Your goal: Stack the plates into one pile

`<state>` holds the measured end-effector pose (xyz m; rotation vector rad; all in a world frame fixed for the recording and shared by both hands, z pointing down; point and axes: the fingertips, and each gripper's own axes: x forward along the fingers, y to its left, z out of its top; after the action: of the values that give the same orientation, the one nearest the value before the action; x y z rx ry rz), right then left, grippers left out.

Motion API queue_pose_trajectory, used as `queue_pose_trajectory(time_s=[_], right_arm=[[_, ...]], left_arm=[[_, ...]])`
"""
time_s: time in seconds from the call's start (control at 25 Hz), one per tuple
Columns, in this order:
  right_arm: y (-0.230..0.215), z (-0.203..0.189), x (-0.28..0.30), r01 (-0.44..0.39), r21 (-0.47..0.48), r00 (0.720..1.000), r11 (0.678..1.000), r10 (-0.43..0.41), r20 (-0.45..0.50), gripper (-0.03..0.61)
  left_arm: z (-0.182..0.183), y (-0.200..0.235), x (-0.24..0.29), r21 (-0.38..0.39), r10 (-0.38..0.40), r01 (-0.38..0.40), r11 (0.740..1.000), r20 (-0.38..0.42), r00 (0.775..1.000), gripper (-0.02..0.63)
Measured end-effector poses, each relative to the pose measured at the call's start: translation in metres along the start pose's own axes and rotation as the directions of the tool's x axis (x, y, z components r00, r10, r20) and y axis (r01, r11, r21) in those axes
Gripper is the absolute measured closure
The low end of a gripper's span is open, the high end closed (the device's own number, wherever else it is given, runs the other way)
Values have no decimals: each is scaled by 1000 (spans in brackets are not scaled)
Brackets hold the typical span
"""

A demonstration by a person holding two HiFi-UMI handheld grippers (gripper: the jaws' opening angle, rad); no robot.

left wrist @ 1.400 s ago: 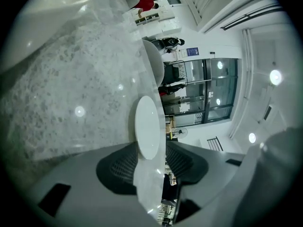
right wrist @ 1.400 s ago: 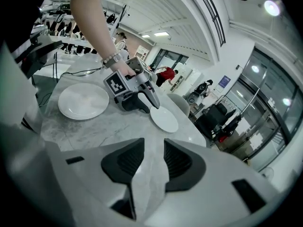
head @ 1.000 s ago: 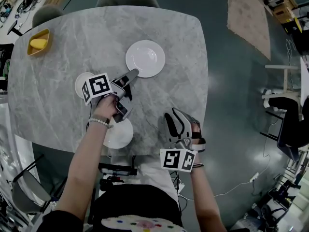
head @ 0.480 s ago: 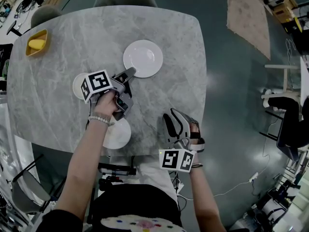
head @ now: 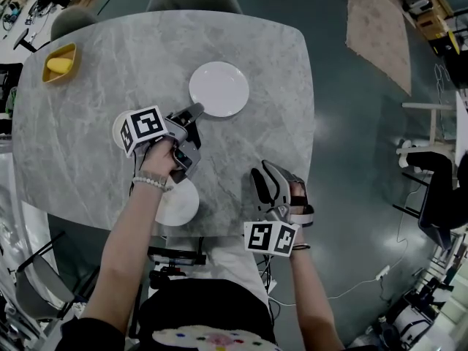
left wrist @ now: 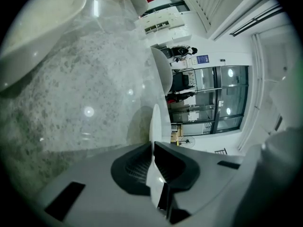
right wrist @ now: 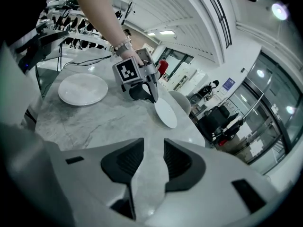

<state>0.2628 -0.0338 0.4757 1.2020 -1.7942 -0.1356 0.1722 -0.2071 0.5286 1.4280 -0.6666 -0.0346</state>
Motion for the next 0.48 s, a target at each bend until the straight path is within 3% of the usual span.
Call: queue_pose_trajectory(time_s=[0.48], right_arm=[[-27,8,51,11,-205,999,979,-4,33,445]], left_arm=[[0,-13,-3,-17,-45,45,999,7,999,591]])
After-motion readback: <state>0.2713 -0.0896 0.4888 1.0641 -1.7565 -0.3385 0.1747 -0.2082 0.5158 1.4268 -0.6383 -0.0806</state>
